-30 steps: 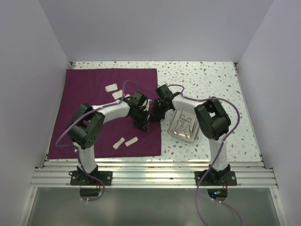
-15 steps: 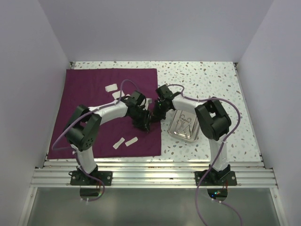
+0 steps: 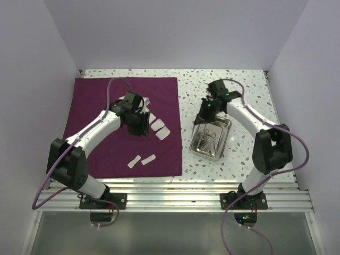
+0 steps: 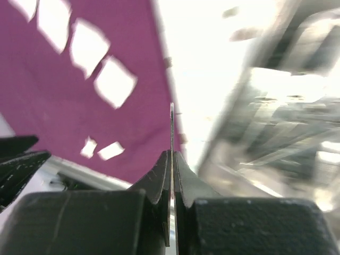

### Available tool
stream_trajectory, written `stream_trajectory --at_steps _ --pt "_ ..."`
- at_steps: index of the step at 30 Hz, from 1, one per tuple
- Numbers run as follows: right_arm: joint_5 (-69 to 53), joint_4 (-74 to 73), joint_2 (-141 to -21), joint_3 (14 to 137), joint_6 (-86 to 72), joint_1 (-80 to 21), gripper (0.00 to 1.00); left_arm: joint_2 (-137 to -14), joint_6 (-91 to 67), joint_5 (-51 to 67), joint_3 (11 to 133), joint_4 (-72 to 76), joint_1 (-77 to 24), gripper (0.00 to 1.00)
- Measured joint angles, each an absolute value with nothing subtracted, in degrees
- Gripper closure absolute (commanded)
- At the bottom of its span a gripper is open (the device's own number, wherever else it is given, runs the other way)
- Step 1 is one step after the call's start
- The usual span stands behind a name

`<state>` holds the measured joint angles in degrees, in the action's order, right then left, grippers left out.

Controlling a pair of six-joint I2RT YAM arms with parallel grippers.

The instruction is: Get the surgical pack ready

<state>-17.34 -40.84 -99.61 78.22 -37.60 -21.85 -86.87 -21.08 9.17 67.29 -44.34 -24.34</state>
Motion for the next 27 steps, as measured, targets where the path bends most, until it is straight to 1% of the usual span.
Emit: stream_trajectory --at_steps 3,7,11,12,14,15,18,22,27 --pt "-14.24 -43.35 -94.76 75.46 -33.04 -14.94 1.0 -86.54 -21.1 6.0 64.2 -46.98 -24.71 0.51" --pt "-12.03 -45.91 -93.3 71.66 -29.45 -12.71 0.97 -86.46 -21.89 2.0 62.08 -49.19 -27.77 0.5" --pt "-11.18 -46.52 -94.08 67.07 -27.94 -13.43 0.78 -86.85 -23.03 -1.96 62.13 -49.06 -35.88 0.52" --pt "-10.98 -46.65 -94.37 66.63 -27.83 -13.47 0.68 -87.2 -23.38 -2.35 62.13 -48.99 -37.43 0.53" --pt "-10.72 -46.74 -95.15 66.06 -27.33 -13.5 0.57 -87.96 -23.73 -3.4 62.13 -48.93 -39.03 0.55" --pt "-10.31 -46.7 -95.42 66.06 -27.05 -13.47 0.48 -88.33 -24.03 -4.14 62.13 -48.95 -39.57 0.56" --pt "-9.5 -46.7 -95.48 66.06 -26.41 -13.47 0.37 -89.3 -24.82 -6.83 62.13 -48.99 -41.19 0.57" --pt "-8.47 -46.78 -95.24 66.06 -25.85 -13.5 0.34 -90.41 -25.04 -10.37 62.13 -48.9 -45.23 0.61" --pt "-8.47 -47.33 -93.38 66.06 -25.61 -13.47 0.33 -92.77 -24.91 -14.33 62.13 -48.69 -50.94 0.64"
